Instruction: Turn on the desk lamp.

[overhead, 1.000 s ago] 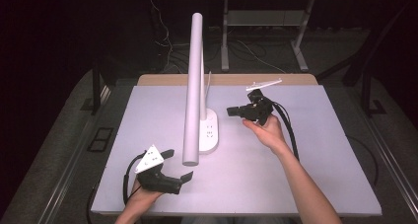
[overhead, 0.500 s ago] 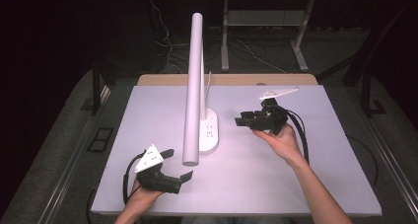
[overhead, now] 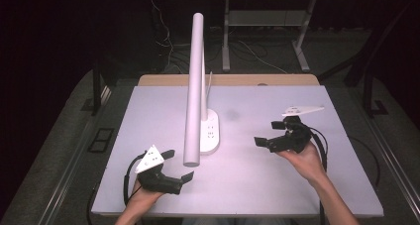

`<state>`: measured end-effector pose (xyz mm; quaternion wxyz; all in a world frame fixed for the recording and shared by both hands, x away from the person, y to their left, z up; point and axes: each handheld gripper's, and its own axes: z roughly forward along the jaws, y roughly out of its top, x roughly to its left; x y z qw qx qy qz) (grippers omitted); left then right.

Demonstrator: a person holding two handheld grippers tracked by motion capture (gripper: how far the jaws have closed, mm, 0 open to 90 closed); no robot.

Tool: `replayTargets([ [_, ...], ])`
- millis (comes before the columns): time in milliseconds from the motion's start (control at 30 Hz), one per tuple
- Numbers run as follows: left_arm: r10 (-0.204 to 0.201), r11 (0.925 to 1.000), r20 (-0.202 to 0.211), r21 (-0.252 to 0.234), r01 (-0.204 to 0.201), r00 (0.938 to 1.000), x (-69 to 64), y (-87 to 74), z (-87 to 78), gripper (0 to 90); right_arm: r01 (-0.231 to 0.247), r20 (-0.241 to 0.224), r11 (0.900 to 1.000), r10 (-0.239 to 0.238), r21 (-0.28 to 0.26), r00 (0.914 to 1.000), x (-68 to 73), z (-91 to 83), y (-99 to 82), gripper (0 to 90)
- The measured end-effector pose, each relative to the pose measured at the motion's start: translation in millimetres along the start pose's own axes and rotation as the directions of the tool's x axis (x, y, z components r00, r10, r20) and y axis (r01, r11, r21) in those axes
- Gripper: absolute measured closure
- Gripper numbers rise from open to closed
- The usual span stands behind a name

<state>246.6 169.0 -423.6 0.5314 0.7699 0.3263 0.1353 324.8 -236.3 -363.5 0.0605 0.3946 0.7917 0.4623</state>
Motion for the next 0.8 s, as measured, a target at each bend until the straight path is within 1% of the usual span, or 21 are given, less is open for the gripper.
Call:
replayTargets([
  [67,-0.002,1.0000,-0.001,0.003,0.002,1.0000,0.7,-0.1,-0.4,0.0,-0.014,0.007,0.9999,0.014,-0.003,0.9999,-1.5,-6.0,-6.7,0.0],
  [167,-0.003,1.0000,-0.005,0.003,0.003,1.0000,1.7,-0.2,-0.8,0.0,-0.035,0.006,0.9993,0.035,-0.017,0.9994,-4.3,-15.2,-18.5,0.1],
  [300,-0.007,1.0000,-0.008,0.003,0.007,0.9999,1.6,-0.4,-0.9,0.0,-0.053,0.017,0.9984,0.053,-0.017,0.9984,-6.8,-25.1,-35.7,0.0],
  [367,-0.005,1.0000,-0.008,0.005,0.005,1.0000,1.6,-0.4,-0.7,0.0,-0.065,0.022,0.9977,0.065,-0.022,0.9976,-8.4,-30.2,-46.6,0.1],
  [400,-0.005,1.0000,-0.008,0.006,0.005,1.0000,1.6,-0.5,-0.6,0.0,-0.079,0.024,0.9965,0.080,-0.028,0.9965,-9.2,-34.4,-55.8,0.1],
  [467,-0.006,0.9999,-0.009,0.009,0.006,0.9999,1.6,-0.5,-0.4,0.0,-0.080,0.026,0.9963,0.081,-0.032,0.9964,-9.4,-36.1,-59.1,0.0],
  [600,-0.006,0.9999,-0.012,0.012,0.006,0.9999,1.9,-0.7,0.0,0.0,-0.101,0.037,0.9932,0.103,-0.058,0.9940,-6.6,-45.0,-77.7,0.1],
  [667,-0.004,0.9999,-0.011,0.013,0.004,0.9999,1.8,-0.7,0.3,0.0,-0.105,0.053,0.9935,0.107,-0.045,0.9928,-4.3,-47.5,-85.7,0.1],
  [800,-0.001,0.9998,-0.010,0.017,0.001,1.0000,1.8,-0.7,1.1,0.0,-0.106,0.060,0.9933,0.109,-0.046,0.9923,-2.1,-48.0,-96.4,0.1],
])
